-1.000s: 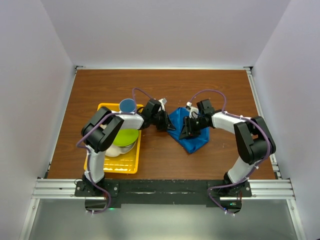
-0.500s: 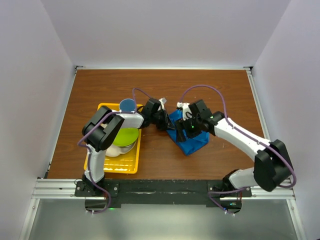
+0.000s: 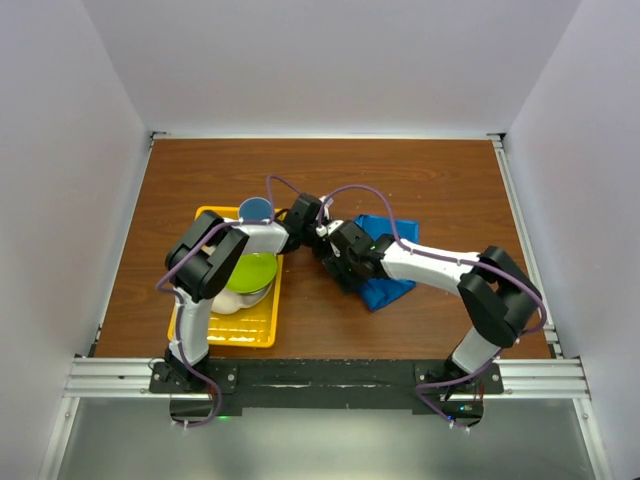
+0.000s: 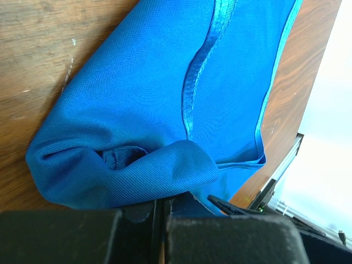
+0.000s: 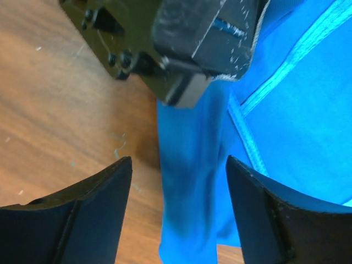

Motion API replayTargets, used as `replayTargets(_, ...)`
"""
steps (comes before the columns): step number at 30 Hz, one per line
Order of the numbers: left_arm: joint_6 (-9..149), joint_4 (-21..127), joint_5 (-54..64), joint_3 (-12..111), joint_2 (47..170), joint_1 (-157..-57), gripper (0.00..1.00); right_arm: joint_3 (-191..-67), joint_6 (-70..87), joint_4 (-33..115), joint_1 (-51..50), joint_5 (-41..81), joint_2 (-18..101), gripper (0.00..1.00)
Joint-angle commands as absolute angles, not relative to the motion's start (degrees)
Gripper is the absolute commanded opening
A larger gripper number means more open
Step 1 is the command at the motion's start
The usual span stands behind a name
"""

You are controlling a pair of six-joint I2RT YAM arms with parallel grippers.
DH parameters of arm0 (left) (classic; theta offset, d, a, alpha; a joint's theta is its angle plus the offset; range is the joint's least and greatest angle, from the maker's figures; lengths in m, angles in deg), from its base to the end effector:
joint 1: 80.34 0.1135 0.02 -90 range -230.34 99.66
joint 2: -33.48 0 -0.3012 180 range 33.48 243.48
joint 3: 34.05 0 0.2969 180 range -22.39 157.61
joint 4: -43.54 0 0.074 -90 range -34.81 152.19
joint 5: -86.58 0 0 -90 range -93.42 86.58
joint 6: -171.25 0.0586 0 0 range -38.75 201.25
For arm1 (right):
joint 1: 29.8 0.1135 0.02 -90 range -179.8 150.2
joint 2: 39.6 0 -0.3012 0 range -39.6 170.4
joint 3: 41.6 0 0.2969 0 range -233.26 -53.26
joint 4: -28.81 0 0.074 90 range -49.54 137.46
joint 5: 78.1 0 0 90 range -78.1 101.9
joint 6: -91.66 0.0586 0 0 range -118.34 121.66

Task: Fold the napkin, place the utensils inside, and roll it up
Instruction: Roll the napkin with the utensil

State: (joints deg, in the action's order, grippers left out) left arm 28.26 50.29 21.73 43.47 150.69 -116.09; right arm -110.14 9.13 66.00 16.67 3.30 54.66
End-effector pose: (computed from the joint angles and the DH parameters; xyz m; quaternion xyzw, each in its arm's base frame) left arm 0.3699 -0.2970 0.0997 -0.0560 0.9082 -0.3978 0.1175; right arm 0.2611 0.2622 0.1676 -0.3071 0.9197 0.0410 0.2412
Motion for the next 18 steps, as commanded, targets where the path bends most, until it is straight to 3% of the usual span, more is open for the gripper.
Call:
replayTargets(1,30.71,62.58,15.74,41.94,154.86,-115.23,0.0,-111.27,9.66,62.27,17.3,-3.75,55.23,0.62)
replayTargets(2,30.71,62.58,16.0,41.94,154.77,-115.23,0.0,-110.22,9.75,61.91,17.22,-1.92,55.49,0.57)
replayTargets(3,30.71,62.75,16.35,41.94,154.34,-114.97,0.0,-110.03,10.45,62.69,17.22,-1.21,56.45,0.43)
replayTargets(4,30.54,62.67,17.05,41.94,154.07,-114.62,0.0,-110.47,10.98,63.05,17.13,-1.11,56.81,0.35)
replayTargets(9,33.78,64.15,17.67,44.21,149.43,-113.48,0.0,-107.14,17.82,59.55,11.78,13.6,56.46,0.13)
replayTargets(12,37.29,67.39,16.88,48.25,145.39,-112.77,0.12,-102.22,22.38,52.96,7.47,23.73,55.85,0.01)
replayTargets(18,41.52,71.46,15.04,53.98,135.64,-111.72,0.38,-96.06,24.16,36.78,1.32,53.17,57.94,0.0)
